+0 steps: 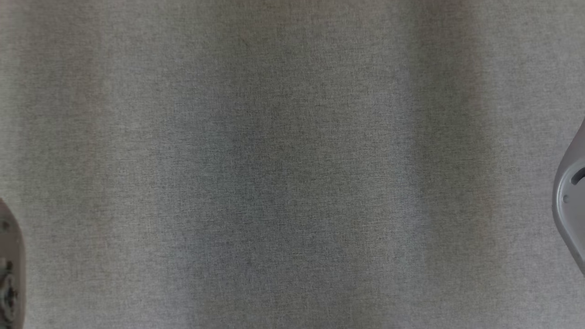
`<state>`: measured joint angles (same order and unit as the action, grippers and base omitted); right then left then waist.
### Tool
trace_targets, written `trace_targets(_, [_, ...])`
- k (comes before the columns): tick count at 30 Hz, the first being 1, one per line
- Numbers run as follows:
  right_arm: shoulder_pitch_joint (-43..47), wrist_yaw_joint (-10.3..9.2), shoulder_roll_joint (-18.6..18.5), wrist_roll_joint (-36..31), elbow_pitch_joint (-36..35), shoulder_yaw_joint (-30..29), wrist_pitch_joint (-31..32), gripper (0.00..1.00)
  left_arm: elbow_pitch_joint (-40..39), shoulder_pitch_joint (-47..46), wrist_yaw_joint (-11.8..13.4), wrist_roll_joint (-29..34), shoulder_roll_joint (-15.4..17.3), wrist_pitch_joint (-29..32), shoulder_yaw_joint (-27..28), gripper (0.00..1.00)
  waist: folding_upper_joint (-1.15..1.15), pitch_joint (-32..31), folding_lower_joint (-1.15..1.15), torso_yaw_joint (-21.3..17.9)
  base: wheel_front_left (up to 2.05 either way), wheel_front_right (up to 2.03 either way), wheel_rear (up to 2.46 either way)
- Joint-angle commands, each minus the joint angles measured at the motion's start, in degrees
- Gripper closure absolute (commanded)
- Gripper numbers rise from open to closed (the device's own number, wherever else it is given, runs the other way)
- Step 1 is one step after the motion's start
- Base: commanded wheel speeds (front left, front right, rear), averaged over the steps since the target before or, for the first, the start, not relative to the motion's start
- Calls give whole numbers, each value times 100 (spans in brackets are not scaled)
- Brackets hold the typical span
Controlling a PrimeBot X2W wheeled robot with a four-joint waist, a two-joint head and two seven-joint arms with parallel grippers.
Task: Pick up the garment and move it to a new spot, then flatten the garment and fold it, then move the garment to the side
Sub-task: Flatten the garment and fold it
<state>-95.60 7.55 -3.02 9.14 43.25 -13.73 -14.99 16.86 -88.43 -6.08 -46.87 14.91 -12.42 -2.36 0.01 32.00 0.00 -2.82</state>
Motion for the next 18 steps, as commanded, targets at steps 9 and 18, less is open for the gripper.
trace_targets(9, [1195, -13, -160, -374, 294, 565, -1, 100, -360, 2007, -144, -401, -116, -124, -596, 100, -1, 124, 0, 242, 0, 0, 0])
trace_targets(18, [3255, -13, -675, 547, -10, 1824, 388, 100, -1089, 5115, -135, -868, -424, -281, -155, 100, -1, -805, 0, 337, 0, 0, 0])
